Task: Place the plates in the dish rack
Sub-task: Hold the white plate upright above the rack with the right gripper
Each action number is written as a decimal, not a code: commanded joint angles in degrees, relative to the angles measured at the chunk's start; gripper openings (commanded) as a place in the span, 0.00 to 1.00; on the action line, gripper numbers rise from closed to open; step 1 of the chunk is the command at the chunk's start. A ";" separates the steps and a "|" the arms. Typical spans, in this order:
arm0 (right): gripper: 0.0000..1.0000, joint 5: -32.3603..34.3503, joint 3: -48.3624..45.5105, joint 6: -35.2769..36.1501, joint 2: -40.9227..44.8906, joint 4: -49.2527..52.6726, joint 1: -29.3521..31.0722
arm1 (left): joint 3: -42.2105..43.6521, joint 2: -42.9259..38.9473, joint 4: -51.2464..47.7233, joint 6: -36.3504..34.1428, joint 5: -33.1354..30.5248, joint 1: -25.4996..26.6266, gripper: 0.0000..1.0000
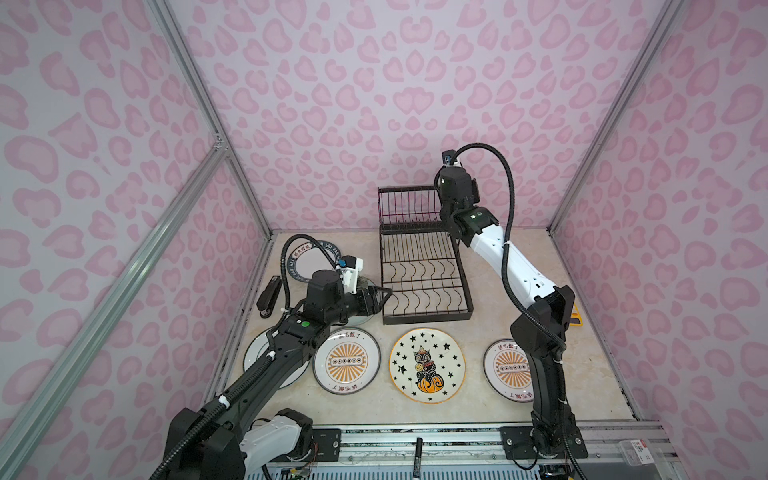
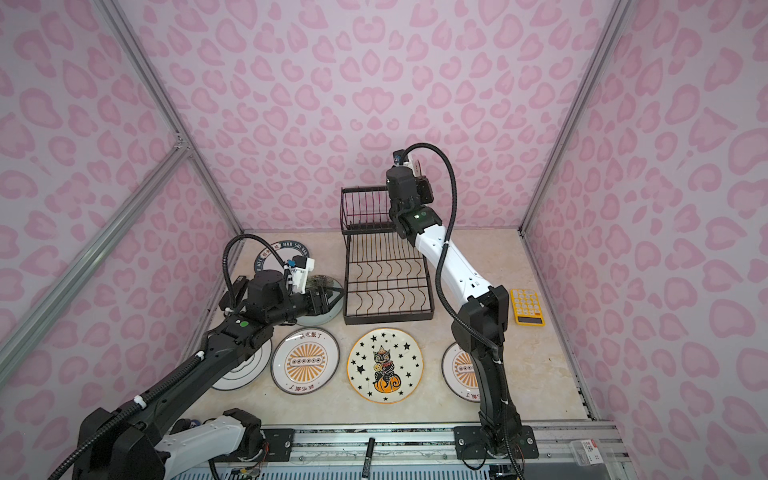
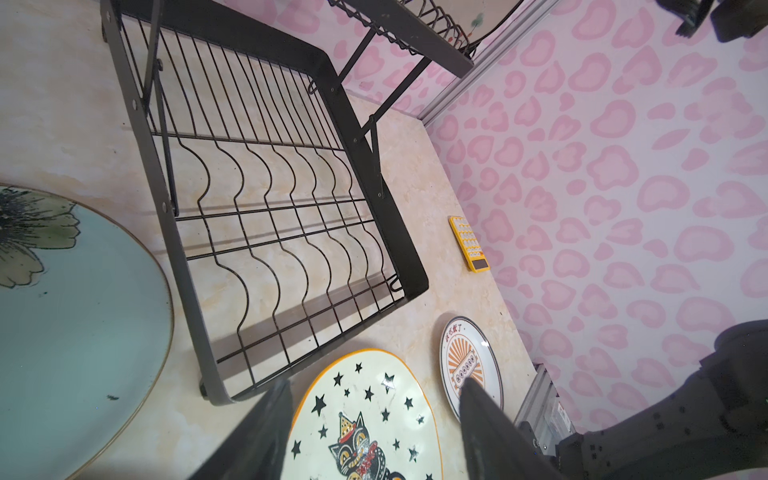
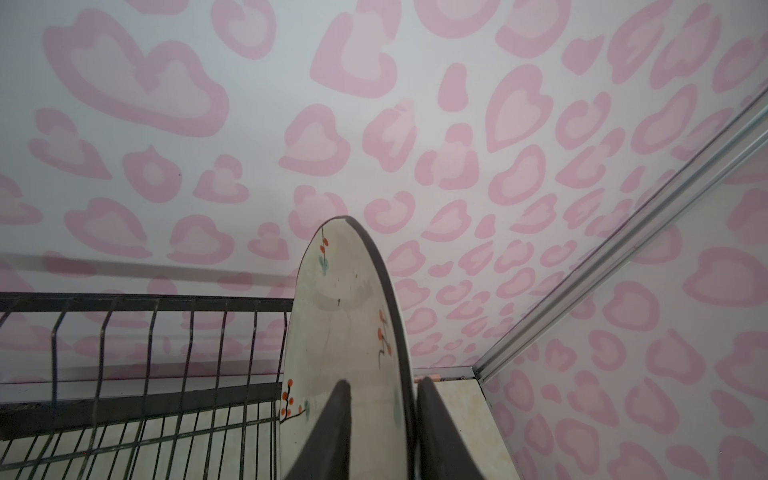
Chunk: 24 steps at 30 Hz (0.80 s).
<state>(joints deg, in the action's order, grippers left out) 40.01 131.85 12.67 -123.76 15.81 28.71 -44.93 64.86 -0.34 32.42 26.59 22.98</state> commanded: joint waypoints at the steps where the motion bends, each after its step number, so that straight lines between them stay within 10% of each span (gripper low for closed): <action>1: 0.28 -0.16 0.60 -0.01 -0.69 -1.05 -0.14 | -0.51 -0.02 -0.06 -0.43 -0.42 -0.04 0.67; 24: 0.50 0.50 0.75 2.38 2.20 -1.33 0.67 | -0.06 -0.87 0.25 0.18 -2.90 -0.04 0.71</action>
<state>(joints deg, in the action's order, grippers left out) 39.62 132.31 13.50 -122.58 16.05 28.93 -44.91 64.47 -0.34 32.60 24.99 22.98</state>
